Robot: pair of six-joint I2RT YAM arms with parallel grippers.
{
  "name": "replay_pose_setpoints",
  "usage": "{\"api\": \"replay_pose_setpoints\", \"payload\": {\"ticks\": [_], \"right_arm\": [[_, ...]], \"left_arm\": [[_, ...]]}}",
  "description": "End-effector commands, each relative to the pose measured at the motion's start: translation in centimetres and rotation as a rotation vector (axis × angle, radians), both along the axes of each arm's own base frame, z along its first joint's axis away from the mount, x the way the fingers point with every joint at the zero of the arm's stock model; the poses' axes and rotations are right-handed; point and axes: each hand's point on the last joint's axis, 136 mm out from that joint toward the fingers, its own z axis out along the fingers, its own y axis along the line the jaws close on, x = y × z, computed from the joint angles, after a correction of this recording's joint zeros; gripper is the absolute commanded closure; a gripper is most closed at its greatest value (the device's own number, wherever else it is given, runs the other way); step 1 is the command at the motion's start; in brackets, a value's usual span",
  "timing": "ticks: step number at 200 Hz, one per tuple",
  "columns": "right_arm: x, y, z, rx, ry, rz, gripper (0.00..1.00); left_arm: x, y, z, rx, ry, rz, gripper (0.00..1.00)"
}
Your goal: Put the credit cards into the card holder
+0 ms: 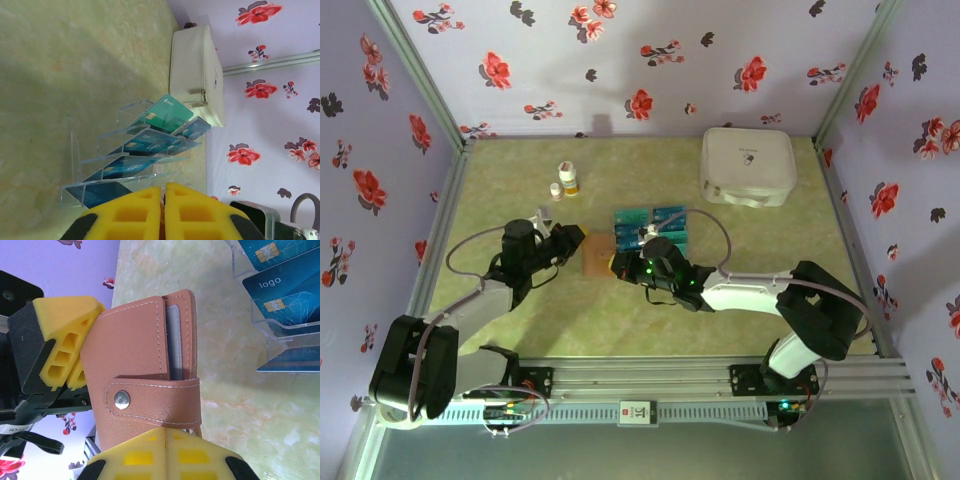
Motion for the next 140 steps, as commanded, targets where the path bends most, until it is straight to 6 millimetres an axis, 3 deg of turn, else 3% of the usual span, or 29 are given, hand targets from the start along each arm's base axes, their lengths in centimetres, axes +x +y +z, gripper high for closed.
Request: {"api": "replay_pose_setpoints", "payload": {"ticks": [1, 19, 39, 62, 95, 140], "right_arm": [[1.1, 0.9, 2.8, 0.103, -0.045, -0.015, 1.00], [0.9, 0.7, 2.6, 0.096, -0.047, -0.011, 1.00], [0.6, 0.1, 2.6, 0.072, -0.052, -0.008, 0.75], [0.2, -1.3, 2.4, 0.002, -0.059, -0.022, 0.58], [0.0, -2.5, 2.6, -0.155, -0.104, -0.021, 0.46], [0.1, -1.6, 2.9, -0.410, -0.202, 0.022, 0.34]], "left_arm": [[-1.6, -1.3, -0.8, 0.016, 0.034, -0.103, 1.00], [-1.5, -1.1, -0.5, 0.018, 0.019, -0.101, 1.00], [-1.5, -1.0, 0.0, 0.018, -0.002, -0.099, 1.00], [-1.6, -0.8, 0.5, 0.024, -0.014, -0.096, 1.00], [-1.6, -0.5, 0.5, 0.036, -0.013, -0.081, 1.00], [-1.5, -0.3, 0.4, 0.043, -0.006, -0.067, 1.00]]}}
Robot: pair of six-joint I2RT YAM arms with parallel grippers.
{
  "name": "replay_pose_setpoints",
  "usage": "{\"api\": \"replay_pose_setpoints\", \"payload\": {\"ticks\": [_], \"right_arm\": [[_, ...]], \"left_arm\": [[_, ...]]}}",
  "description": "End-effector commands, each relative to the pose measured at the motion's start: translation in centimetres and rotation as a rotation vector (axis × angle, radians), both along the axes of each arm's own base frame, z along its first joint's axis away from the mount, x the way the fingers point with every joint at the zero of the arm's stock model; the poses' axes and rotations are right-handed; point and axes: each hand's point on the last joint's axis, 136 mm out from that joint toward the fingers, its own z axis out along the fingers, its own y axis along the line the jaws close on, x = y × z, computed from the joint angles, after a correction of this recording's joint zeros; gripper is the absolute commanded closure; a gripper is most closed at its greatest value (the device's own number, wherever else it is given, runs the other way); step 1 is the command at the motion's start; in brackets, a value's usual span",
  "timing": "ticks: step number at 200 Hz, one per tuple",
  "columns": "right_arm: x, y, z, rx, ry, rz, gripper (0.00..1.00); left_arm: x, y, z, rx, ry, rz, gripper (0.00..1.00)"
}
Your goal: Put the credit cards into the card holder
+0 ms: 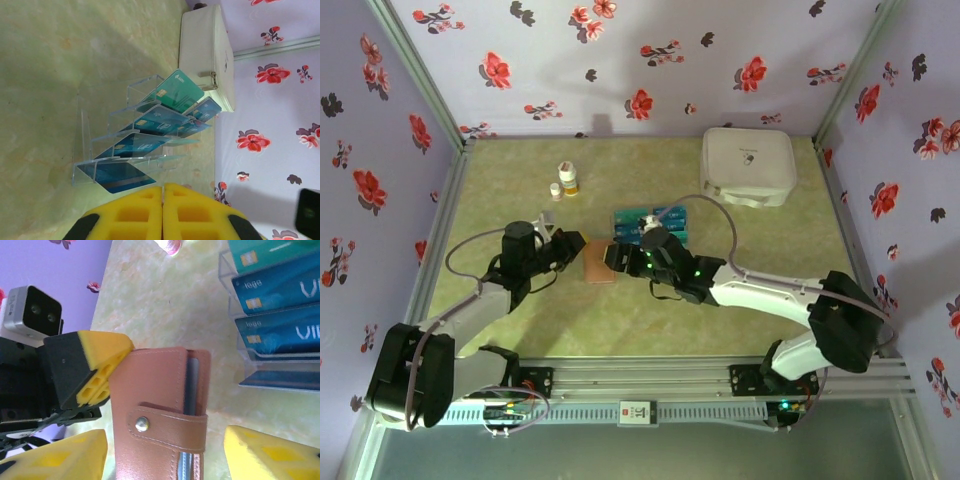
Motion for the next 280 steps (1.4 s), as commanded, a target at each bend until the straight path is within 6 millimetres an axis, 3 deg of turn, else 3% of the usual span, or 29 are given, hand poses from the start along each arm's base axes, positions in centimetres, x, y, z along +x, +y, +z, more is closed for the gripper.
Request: {"api": "replay_pose_setpoints", "payload": {"ticks": [1, 37, 99, 128, 162, 225, 280], "right_arm": [[0.2, -0.2, -0.6, -0.214, -0.079, 0.014, 0.34], [0.2, 1.4, -1.0, -0.389, -0.135, 0.050, 0.28], [0.4, 1.6, -3.3, -0.592, -0.162, 0.054, 0.28], [1.0, 0.2, -4.3, -0.669, -0.166, 0.010, 0.32], [1.3, -2.8, -4.6, -0.727, -0.173, -0.088, 0.39], [0.3, -6.7, -5.2, -0.678, -0.122, -0.158, 0.46], [-0.6, -4.7, -2.2, -0.377, -0.102, -0.108, 0.42]], "left_arm": [[-0.1, -0.3, 1.1, 0.004, -0.037, -0.024, 1.00], [-0.1, -0.1, 1.0, 0.014, -0.032, -0.018, 1.00], [-0.2, 0.1, 1.1, 0.020, -0.032, -0.008, 1.00], [-0.2, 0.1, 1.1, 0.021, -0.033, -0.007, 1.00], [-0.2, 0.1, 0.9, 0.023, -0.031, -0.005, 1.00], [0.0, 0.2, 1.1, 0.023, -0.038, 0.000, 1.00], [0.0, 0.2, 1.1, 0.023, -0.039, 0.000, 1.00]]}}
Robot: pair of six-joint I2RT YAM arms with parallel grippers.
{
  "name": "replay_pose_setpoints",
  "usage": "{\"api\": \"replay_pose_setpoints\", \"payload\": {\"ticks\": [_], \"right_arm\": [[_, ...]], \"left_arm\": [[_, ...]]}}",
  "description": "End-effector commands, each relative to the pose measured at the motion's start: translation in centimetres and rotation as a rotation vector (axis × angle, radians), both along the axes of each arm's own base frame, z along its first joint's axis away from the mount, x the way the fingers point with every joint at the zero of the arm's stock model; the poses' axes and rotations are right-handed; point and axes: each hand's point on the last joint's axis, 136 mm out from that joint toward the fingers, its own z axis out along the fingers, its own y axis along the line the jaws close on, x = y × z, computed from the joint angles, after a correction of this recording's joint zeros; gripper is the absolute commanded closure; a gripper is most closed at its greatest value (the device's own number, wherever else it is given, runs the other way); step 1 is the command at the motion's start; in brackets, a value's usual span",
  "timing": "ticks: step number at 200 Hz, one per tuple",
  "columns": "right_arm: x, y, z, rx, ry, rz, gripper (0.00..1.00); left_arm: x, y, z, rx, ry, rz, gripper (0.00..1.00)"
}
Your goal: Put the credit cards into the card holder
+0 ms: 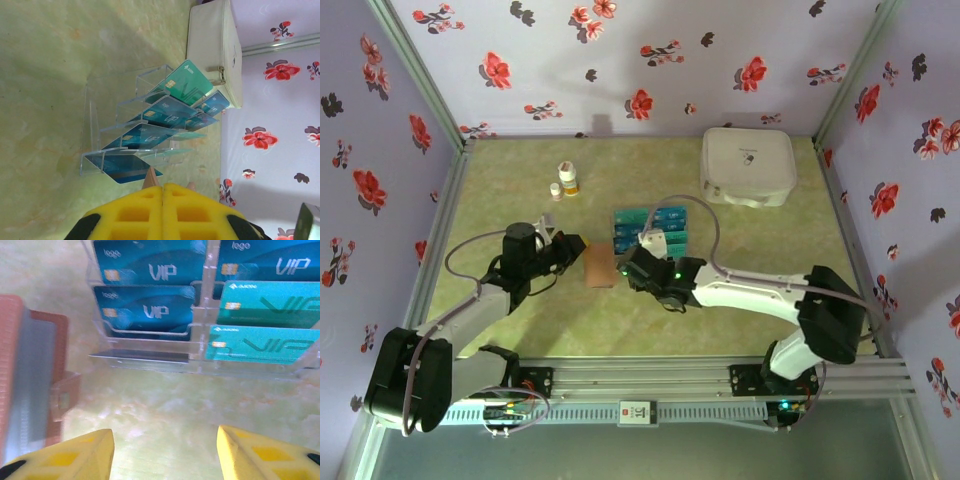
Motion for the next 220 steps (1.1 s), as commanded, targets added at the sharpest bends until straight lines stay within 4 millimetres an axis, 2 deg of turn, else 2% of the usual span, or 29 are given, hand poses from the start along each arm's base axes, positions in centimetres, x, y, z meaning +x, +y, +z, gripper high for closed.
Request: {"api": "replay_pose_setpoints", "payload": {"ticks": [1, 13, 37, 75, 100, 121, 158, 220], "right_arm": [[0.1, 1.8, 2.6, 0.200, -0.007, 0.010, 0.42], [0.2, 2.3, 3.5, 0.265, -0.019, 0.022, 0.42], [0.0, 3.6, 3.9, 0.372, 0.026, 0.060, 0.42], [0.5, 4.4, 2.0, 0.392, 0.071, 0.060, 0.48], [0.7, 4.1, 0.4, 0.389, 0.092, 0.037, 0.56], [0.8, 3.7, -0.6, 0.390, 0.105, 0.019, 0.59], [1.1, 3.4, -1.6, 0.395, 0.120, 0.006, 0.60], [1.4, 4.7, -1.8, 0.419, 0.135, 0.032, 0.60]], "left_arm": [[0.5, 0.1, 1.5, 0.001, -0.060, 0.000, 1.00], [0.5, 0.1, 1.5, 0.001, -0.058, 0.000, 1.00], [0.6, 0.1, 1.5, -0.001, -0.060, 0.001, 1.00], [0.6, 0.1, 1.9, -0.005, -0.066, 0.001, 1.00], [0.6, 0.0, 2.1, -0.006, -0.070, 0.000, 1.00], [0.5, 0.1, 2.2, -0.007, -0.072, 0.001, 1.00], [0.5, 0.1, 2.1, -0.007, -0.069, 0.001, 1.00], [0.5, 0.1, 2.1, -0.008, -0.067, 0.002, 1.00]]}}
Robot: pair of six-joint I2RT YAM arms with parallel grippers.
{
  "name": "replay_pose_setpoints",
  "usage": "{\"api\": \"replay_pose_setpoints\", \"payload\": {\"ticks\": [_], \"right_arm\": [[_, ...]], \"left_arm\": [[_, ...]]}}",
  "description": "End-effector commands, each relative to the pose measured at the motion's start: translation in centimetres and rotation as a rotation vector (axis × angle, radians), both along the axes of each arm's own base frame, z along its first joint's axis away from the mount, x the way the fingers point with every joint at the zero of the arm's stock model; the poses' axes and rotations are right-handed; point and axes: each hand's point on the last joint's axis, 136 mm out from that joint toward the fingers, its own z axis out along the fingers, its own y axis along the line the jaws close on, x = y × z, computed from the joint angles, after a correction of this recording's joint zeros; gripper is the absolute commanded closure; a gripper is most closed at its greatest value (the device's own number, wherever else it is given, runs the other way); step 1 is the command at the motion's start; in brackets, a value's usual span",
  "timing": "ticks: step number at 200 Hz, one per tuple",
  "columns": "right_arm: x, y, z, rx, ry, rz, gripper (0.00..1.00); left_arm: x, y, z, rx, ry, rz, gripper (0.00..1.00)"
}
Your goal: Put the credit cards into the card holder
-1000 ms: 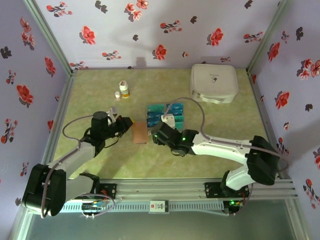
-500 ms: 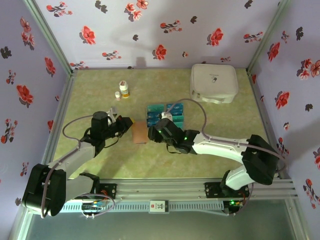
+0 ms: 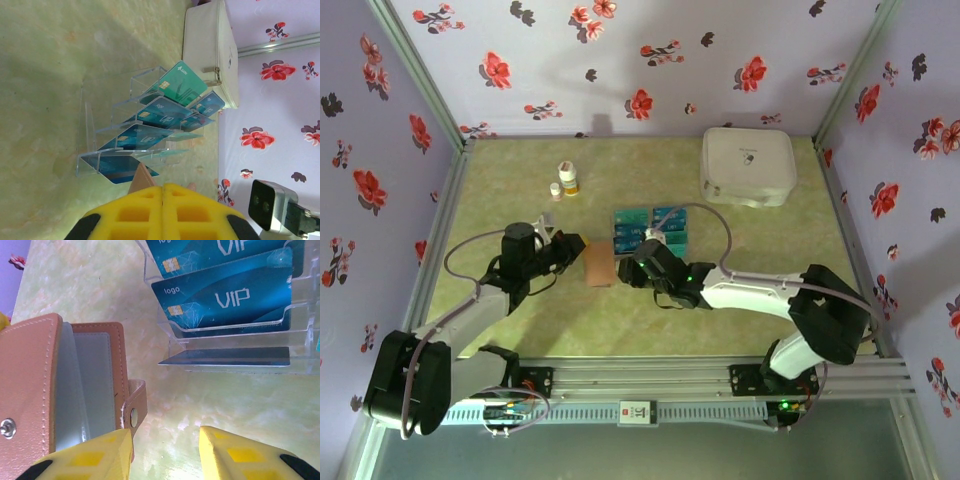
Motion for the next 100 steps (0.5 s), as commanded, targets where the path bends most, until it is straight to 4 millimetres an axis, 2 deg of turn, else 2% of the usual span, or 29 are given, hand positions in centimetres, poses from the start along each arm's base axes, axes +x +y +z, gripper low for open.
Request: {"api": "replay_pose_setpoints", "payload": {"ticks": [1, 43, 100], "right_arm": [[0.6, 0.7, 0.2, 0.031, 0.005, -0.004, 0.60], [0.7, 1.4, 0.6, 0.055, 0.005, 0.009, 0.61], [0.3, 1.0, 2.0, 0.098, -0.007, 0.011, 0.56]], "left_arm": [[0.5, 0.1, 1.6, -0.002, -0.053, 0.002, 1.00], [0.5, 0.1, 1.6, -0.002, -0.053, 0.002, 1.00], [0.4, 0.1, 1.5, -0.002, -0.053, 0.001, 1.00]]}}
